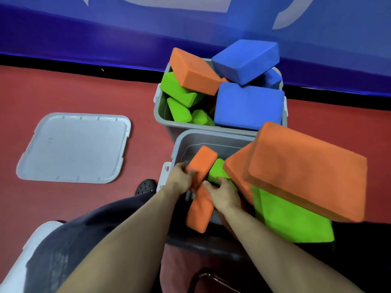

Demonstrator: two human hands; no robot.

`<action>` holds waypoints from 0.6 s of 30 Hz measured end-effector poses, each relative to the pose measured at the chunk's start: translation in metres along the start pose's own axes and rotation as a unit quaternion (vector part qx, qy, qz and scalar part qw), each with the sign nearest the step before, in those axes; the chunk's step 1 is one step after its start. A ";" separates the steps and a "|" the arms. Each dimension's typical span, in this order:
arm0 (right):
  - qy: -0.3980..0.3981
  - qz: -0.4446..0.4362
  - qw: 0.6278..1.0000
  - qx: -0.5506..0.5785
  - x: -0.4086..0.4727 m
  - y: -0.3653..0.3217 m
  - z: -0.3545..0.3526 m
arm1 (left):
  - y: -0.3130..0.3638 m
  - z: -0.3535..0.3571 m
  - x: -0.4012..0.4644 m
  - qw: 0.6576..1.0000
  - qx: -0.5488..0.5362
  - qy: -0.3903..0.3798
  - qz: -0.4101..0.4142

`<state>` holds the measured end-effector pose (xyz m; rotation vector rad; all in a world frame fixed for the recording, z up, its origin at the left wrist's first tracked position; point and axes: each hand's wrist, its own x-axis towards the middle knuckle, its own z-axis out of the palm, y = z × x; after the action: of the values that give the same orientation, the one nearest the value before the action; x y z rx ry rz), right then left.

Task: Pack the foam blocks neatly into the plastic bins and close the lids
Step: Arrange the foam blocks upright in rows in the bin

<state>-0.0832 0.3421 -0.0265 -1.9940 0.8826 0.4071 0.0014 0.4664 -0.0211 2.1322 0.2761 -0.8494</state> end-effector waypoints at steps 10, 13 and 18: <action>-0.050 0.044 0.998 -0.021 0.042 -0.007 0.023 | -0.024 0.008 0.014 1.000 -0.001 -0.005 -0.019; -0.095 0.030 0.994 -0.044 0.045 -0.002 0.034 | -0.026 0.008 0.015 1.000 -0.008 -0.010 -0.018; -0.074 -0.001 0.996 -0.057 0.036 0.003 0.031 | -0.030 0.006 0.013 0.999 -0.026 -0.024 -0.004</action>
<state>-0.0591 0.3515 -0.0658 -2.0388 0.7793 0.6066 -0.0054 0.4801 -0.0508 2.0616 0.2787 -0.8883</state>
